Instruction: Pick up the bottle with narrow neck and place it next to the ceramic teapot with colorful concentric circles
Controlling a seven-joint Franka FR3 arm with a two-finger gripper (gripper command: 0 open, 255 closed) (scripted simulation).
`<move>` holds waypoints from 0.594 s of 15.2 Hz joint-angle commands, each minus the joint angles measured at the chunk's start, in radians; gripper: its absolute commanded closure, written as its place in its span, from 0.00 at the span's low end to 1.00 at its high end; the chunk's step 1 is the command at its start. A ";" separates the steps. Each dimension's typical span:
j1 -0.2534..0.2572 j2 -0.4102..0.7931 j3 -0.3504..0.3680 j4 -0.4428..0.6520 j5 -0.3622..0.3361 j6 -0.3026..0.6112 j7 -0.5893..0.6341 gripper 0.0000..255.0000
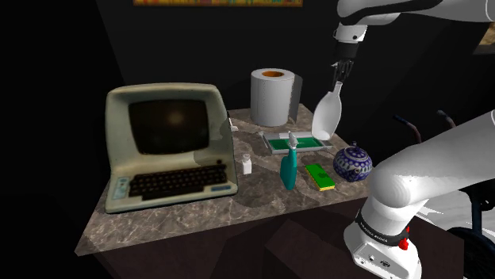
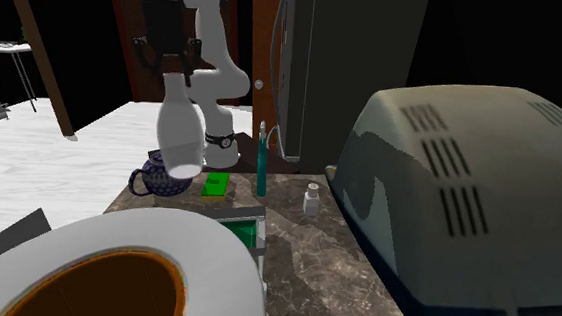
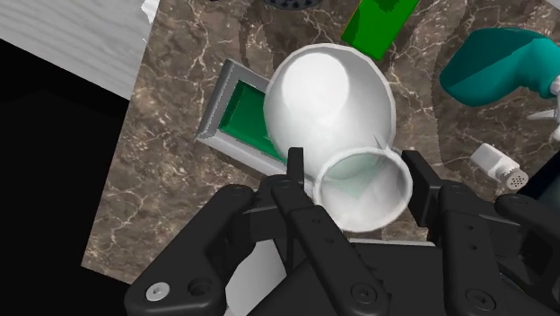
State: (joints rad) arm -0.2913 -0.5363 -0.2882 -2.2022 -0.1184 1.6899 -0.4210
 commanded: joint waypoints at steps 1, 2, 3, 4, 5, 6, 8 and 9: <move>-0.001 -0.005 -0.001 -0.031 -0.002 0.027 0.002 1.00; -0.002 -0.006 -0.003 -0.045 -0.003 0.040 0.002 1.00; -0.003 -0.007 -0.004 -0.059 -0.004 0.053 0.002 1.00; -0.003 -0.007 -0.005 -0.073 -0.005 0.066 0.002 1.00; -0.004 -0.007 -0.007 -0.086 -0.007 0.080 0.002 1.00; -0.004 -0.008 -0.008 -0.100 -0.008 0.093 0.002 1.00; -0.006 -0.007 -0.011 -0.126 -0.010 0.120 0.002 1.00; -0.006 -0.007 -0.013 -0.139 -0.011 0.133 0.002 1.00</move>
State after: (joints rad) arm -0.2973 -0.5431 -0.2998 -2.3288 -0.1285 1.8097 -0.4196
